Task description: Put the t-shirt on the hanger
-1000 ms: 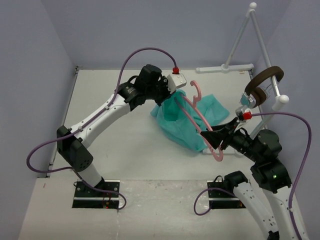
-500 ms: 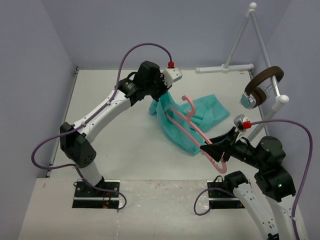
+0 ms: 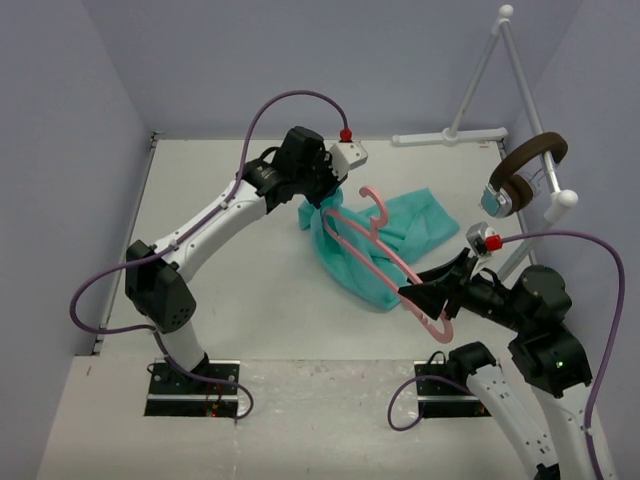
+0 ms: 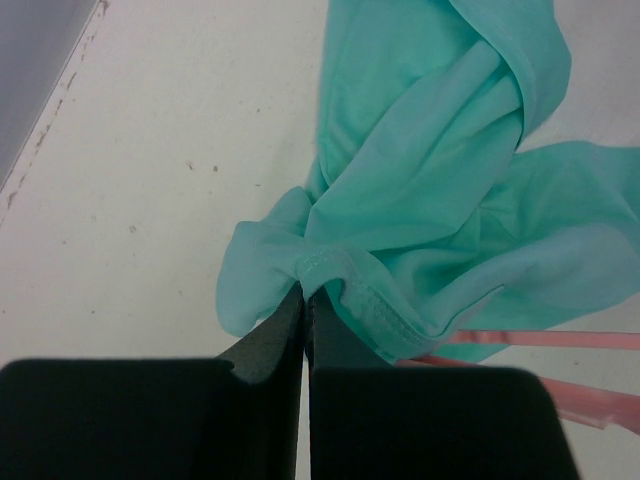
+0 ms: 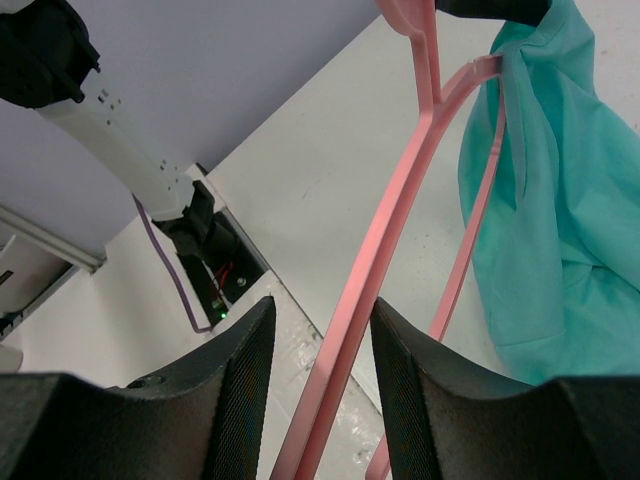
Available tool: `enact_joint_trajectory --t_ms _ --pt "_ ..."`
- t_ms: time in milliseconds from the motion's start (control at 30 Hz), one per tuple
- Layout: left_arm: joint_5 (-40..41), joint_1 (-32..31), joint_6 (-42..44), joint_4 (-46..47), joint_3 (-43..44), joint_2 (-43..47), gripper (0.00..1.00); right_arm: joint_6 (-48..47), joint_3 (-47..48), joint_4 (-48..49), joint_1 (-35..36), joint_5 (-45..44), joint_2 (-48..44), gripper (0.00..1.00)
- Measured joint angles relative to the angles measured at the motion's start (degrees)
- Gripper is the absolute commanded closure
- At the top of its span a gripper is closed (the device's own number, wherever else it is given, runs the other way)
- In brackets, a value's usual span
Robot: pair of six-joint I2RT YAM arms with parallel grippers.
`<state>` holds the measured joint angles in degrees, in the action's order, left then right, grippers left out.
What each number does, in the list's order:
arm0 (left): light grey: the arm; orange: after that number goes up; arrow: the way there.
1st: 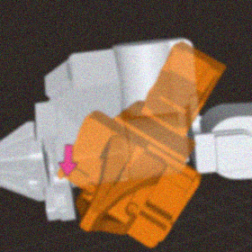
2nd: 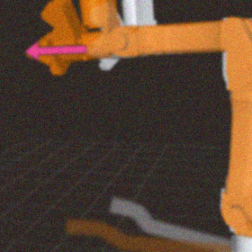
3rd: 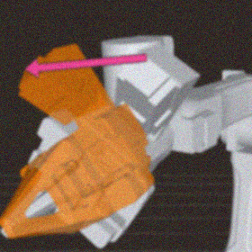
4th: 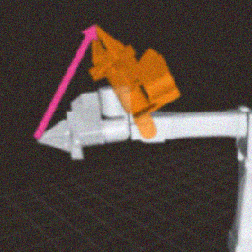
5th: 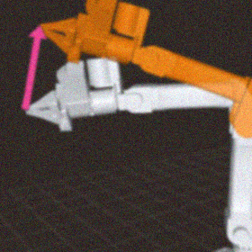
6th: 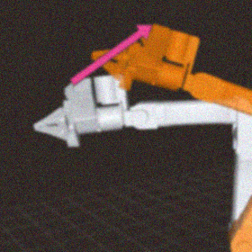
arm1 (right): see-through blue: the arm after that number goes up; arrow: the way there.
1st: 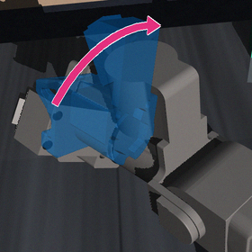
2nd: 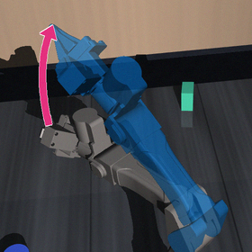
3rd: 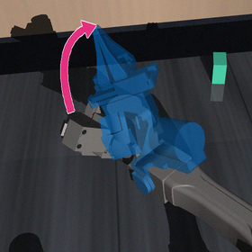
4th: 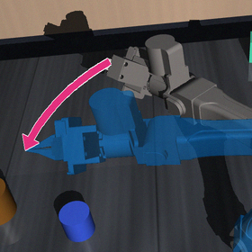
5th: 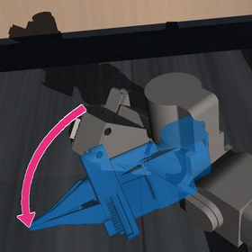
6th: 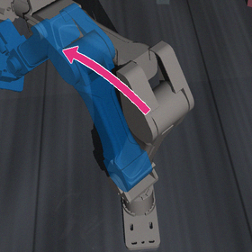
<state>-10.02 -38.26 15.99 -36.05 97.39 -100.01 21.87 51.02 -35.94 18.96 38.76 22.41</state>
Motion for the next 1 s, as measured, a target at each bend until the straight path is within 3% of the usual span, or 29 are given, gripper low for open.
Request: enact_joint_trajectory --t_ms 133,400,700,1000 --pt "0.8 0.5 -0.5 0.2 -0.7 0.0 1.0 -1.0 1.9 -1.6 0.0 -2.3 1.4 1.0" --pt "1.8 2.2 -3.0 2.1 -2.5 1.3 1.0 -3.7 2.3 -7.9 0.0 -17.9 -0.3 1.0" --pt "1.3 2.2 -4.3 2.6 -2.3 1.7 1.0 -3.8 2.5 -6.3 -0.1 0.6 0.8 1.0" --pt "0.1 2.2 -4.5 2.6 -2.3 1.0 1.0 -3.3 5.0 -4.4 -0.1 3.6 1.4 1.0"
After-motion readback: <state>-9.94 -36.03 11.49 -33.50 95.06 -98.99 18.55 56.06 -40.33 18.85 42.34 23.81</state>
